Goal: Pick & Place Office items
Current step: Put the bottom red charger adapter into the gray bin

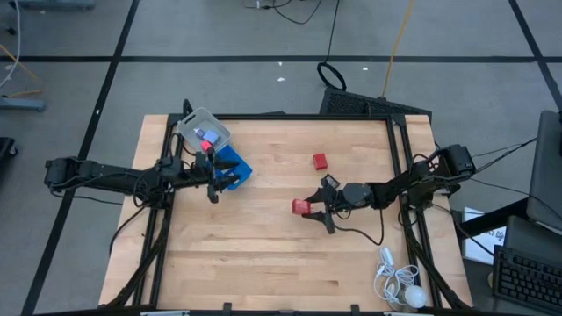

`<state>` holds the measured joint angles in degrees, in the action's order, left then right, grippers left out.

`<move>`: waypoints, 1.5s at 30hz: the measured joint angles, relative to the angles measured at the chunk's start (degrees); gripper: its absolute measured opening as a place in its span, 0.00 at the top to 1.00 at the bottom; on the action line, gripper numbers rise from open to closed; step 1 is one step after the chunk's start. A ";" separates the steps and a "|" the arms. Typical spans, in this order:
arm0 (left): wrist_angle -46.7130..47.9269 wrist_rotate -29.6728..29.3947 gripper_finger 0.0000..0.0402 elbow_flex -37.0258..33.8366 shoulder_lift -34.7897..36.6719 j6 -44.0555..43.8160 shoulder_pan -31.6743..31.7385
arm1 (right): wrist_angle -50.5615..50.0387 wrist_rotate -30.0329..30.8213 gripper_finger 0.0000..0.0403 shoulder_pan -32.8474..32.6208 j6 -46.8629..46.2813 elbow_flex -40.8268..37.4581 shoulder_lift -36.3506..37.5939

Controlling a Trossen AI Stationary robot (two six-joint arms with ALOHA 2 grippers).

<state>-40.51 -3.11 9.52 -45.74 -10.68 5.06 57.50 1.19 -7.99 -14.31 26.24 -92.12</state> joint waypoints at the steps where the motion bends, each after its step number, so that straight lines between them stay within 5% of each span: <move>1: 0.00 0.00 0.44 0.00 -0.02 0.00 -0.02 | 0.37 0.00 0.46 0.00 0.00 0.00 0.00; 34: 0.02 2.06 0.44 -0.02 0.00 -1.49 -0.06 | 12.18 -6.01 0.46 -1.55 0.20 0.00 0.02; 45: 0.00 2.01 0.44 0.99 -0.02 -8.73 -3.51 | 12.18 -5.99 0.46 -1.55 0.22 0.00 0.02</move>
<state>-40.51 -1.10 10.51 -45.76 -19.41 1.55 69.68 -4.80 -9.54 -14.09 26.24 -92.09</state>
